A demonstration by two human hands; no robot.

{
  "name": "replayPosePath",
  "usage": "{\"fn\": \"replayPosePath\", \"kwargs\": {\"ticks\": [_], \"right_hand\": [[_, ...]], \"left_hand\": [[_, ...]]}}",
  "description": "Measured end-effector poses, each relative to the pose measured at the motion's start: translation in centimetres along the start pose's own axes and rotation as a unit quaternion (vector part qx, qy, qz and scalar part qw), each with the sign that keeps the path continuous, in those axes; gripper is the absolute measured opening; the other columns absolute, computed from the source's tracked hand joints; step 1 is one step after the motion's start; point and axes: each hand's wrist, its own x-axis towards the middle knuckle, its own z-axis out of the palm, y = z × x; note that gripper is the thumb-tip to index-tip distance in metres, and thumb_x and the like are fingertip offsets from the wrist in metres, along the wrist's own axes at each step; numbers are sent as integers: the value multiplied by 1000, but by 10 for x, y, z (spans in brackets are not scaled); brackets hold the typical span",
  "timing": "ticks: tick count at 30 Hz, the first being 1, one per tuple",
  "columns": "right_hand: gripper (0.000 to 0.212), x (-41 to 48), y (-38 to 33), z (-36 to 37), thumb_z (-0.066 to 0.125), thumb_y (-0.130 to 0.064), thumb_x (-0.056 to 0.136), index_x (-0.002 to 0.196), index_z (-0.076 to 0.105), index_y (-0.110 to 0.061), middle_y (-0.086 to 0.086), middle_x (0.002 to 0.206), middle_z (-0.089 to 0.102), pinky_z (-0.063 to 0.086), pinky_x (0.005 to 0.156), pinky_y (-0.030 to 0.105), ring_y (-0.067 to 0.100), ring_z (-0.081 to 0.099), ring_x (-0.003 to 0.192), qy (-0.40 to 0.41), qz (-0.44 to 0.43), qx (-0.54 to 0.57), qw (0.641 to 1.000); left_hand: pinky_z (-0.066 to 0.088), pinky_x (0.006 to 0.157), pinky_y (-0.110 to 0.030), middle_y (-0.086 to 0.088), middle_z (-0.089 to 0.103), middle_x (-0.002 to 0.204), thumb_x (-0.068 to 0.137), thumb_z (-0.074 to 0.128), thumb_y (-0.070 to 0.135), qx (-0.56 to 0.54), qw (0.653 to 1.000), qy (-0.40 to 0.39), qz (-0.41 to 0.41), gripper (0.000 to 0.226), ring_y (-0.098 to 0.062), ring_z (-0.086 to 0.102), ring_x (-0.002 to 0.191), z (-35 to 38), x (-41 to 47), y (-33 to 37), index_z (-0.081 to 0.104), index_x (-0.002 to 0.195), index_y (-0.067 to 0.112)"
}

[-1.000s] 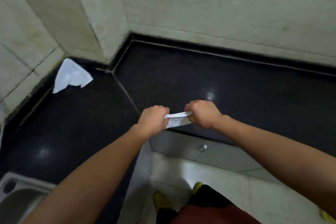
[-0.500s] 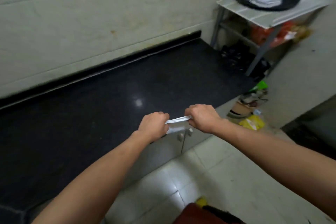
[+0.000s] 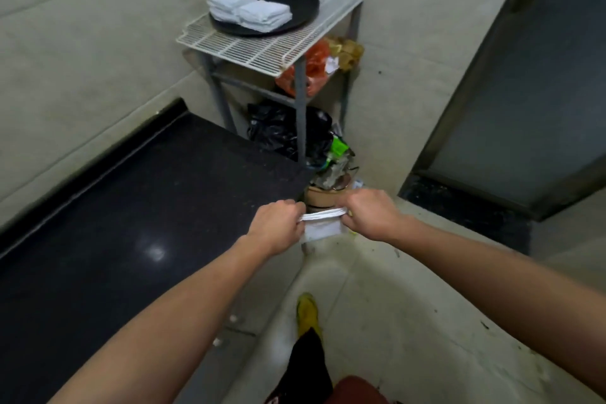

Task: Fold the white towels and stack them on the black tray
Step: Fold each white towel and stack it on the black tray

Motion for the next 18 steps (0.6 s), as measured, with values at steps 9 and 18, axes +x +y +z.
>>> {"fn": "replayPosePath", "kwargs": {"ticks": [9,18], "right_hand": [[19,94,155,-74,50,-28,90,104,62,-24,2,112,64,41,72,33,28,58,106,59,106,-3,993],[19,196,266,-136,53,-29,87,97,66,-21,3,99,66,45,70,37,29,61,96,197,92,28,976]], "left_hand": [[44,66,-37,-7,60,98,90,49,31,59,986,86,130,19,-30,59,92,-59,212,16,55,94,14],[44,49,-33,-5,59,71,73,65,26,77,967,185,156,14,-29,61,67,-132,364,1,57,74,14]]}}
